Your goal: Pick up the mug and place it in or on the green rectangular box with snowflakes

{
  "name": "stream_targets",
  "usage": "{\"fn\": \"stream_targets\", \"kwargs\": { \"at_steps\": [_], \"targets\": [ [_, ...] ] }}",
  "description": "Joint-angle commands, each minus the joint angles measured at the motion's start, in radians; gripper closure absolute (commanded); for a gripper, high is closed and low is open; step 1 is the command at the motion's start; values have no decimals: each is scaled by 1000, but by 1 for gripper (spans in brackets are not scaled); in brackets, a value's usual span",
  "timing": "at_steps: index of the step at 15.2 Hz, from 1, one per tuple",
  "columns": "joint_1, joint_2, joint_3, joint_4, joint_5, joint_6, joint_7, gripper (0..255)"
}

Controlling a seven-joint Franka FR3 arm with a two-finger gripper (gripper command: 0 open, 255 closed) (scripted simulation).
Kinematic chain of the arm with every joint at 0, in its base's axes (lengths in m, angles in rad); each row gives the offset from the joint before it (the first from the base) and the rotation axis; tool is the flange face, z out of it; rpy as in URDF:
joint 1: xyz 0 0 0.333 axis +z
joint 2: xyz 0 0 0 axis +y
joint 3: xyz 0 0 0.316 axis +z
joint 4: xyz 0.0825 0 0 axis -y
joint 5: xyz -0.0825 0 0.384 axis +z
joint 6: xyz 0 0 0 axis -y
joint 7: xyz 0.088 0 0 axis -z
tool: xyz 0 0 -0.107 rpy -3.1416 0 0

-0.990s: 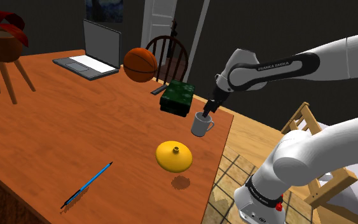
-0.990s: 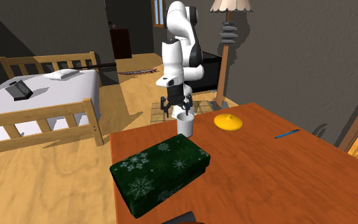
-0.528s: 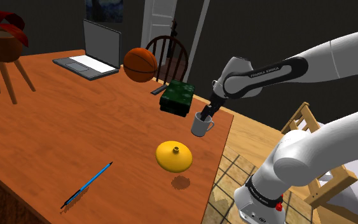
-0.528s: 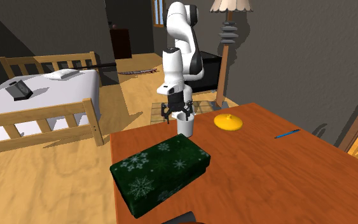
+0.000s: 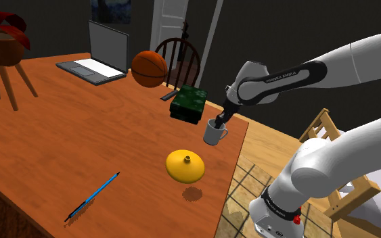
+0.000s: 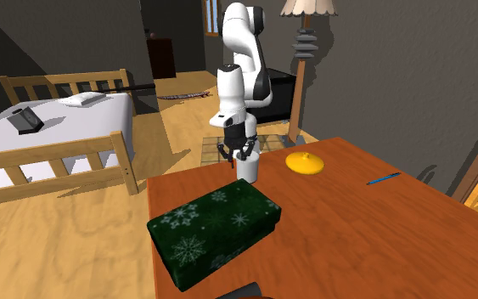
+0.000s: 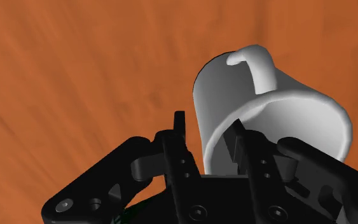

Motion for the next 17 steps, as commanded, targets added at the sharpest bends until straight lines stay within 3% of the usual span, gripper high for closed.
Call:
{"fn": "stream_targets", "kwargs": {
  "at_steps": [1, 8, 17],
  "targets": [
    [0, 0, 0, 0, 0, 0, 0, 255],
    [0, 0, 0, 0, 0, 0, 0, 255],
    [-11, -89, 23, 66, -9, -155, 20, 255]
  ]
}}
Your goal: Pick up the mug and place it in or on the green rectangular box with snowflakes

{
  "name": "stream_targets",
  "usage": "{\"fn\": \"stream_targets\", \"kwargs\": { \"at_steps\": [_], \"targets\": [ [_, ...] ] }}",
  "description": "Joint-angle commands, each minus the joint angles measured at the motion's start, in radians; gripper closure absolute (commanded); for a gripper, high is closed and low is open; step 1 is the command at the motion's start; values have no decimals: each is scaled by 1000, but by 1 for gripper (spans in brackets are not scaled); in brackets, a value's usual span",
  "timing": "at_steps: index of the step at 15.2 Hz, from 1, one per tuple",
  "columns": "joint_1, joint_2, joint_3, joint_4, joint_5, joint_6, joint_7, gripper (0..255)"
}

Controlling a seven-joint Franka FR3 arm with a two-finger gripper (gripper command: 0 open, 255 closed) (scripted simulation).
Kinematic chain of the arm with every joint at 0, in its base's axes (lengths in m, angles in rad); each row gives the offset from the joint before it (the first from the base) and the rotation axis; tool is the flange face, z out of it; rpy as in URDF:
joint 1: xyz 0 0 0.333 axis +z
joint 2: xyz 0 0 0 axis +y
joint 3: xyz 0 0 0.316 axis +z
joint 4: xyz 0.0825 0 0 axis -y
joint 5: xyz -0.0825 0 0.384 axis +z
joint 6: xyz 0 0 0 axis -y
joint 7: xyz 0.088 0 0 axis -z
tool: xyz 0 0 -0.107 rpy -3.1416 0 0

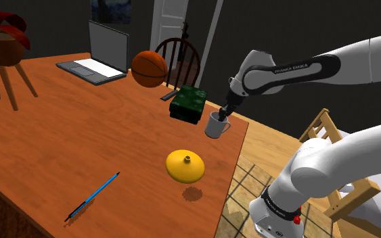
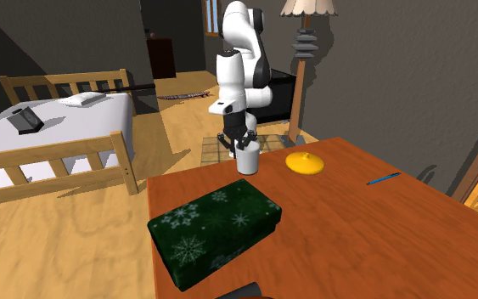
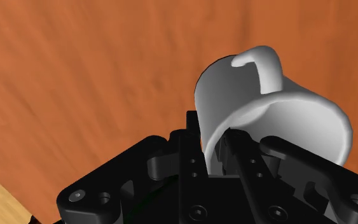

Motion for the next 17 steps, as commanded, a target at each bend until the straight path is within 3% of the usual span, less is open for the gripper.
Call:
{"fn": "stream_targets", "kwargs": {
  "at_steps": [1, 17],
  "targets": [
    [-1, -17, 6, 16, 0, -34, 5, 255],
    [-2, -99, 36, 180, 4, -278, 25, 255]
  ]
}}
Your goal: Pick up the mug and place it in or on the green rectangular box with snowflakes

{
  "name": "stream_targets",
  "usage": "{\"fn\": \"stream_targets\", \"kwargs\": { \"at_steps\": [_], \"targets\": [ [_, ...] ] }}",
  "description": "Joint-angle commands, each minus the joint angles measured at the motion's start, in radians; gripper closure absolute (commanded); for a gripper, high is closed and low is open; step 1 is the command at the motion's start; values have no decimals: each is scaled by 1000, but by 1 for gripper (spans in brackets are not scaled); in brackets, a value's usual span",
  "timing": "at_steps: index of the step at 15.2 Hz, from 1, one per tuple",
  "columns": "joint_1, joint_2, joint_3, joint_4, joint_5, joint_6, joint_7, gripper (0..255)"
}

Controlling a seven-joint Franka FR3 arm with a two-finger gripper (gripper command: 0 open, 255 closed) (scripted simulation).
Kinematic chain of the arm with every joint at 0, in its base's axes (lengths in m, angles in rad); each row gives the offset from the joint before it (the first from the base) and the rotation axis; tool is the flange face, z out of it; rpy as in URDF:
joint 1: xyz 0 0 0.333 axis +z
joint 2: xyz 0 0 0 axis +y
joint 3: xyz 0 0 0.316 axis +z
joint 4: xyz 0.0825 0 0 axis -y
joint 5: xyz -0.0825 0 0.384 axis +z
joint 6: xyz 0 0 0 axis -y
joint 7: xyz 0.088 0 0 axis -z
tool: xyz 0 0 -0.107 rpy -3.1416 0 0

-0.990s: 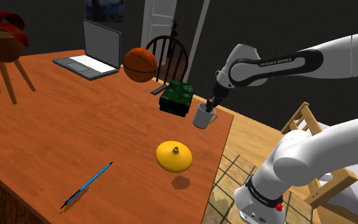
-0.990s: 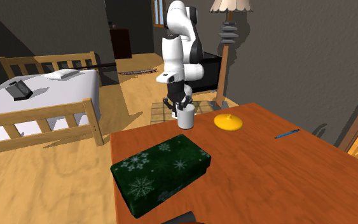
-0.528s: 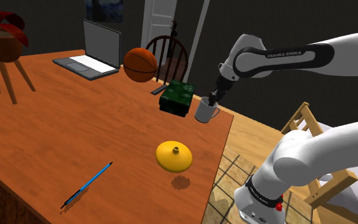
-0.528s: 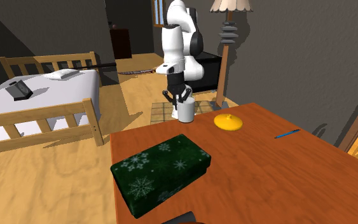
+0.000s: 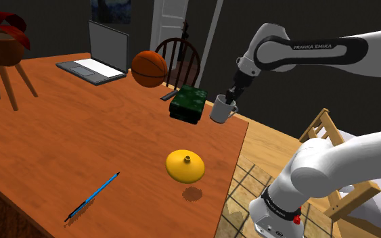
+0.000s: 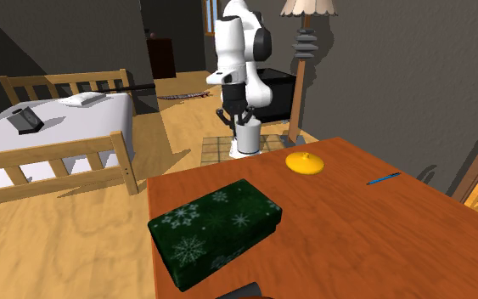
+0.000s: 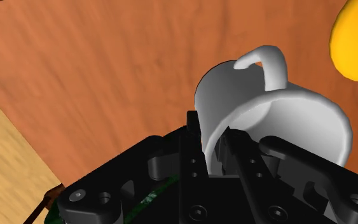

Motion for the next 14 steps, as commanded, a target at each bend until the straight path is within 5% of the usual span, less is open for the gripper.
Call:
{"fn": "stream_targets", "kwargs": {
  "at_steps": [1, 7, 14],
  "targets": [
    [1, -4, 4, 24, 2, -29, 3, 255],
    [4, -13, 12, 91, 6, -105, 8, 255],
    [31, 276, -63, 348, 46, -75, -76, 255]
  ]
}}
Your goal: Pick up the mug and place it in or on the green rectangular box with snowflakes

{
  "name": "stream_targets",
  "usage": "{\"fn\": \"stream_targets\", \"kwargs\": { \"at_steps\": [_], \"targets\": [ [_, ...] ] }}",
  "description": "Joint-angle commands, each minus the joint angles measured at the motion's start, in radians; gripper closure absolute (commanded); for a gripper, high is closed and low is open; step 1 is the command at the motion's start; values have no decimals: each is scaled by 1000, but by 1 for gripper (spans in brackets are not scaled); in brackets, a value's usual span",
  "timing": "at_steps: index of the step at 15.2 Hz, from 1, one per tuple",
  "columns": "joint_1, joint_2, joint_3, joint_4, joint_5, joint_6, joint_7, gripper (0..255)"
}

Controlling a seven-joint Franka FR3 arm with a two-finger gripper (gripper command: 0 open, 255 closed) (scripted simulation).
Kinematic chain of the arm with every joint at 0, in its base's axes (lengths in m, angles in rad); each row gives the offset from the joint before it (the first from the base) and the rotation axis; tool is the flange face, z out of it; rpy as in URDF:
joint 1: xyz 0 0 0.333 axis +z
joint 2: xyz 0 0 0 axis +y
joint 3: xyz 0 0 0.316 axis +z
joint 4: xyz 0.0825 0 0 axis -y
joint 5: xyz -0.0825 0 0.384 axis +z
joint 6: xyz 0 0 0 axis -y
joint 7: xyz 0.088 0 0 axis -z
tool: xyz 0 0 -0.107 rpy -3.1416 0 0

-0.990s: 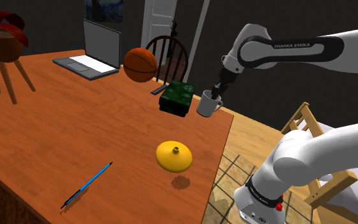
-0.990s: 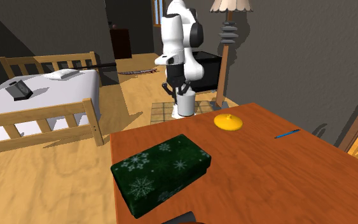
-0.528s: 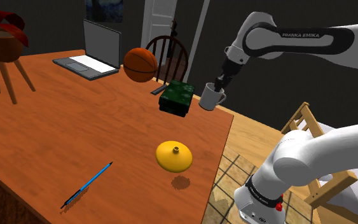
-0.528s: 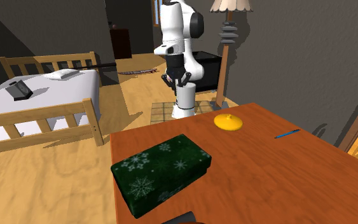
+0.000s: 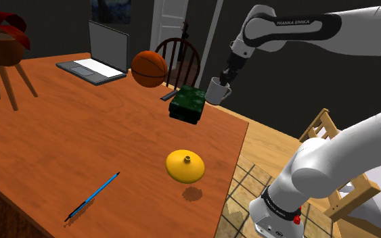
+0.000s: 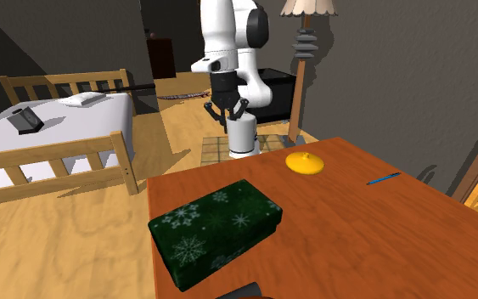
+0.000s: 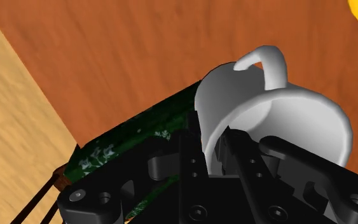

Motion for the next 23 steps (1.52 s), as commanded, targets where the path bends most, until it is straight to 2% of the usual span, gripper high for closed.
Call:
{"fn": "stream_targets", "kwargs": {
  "at_steps": [1, 8, 13, 14, 23],
  "targets": [
    [5, 78, -22, 77, 17, -1, -29, 255],
    [3, 372, -82, 400, 115, -51, -129, 255],
    [-39, 600, -103, 690, 206, -136, -191, 255],
    [-59, 670, -104, 787, 232, -170, -205, 255],
    [-53, 670, -98, 665, 237, -50, -219, 255]
  ]
}}
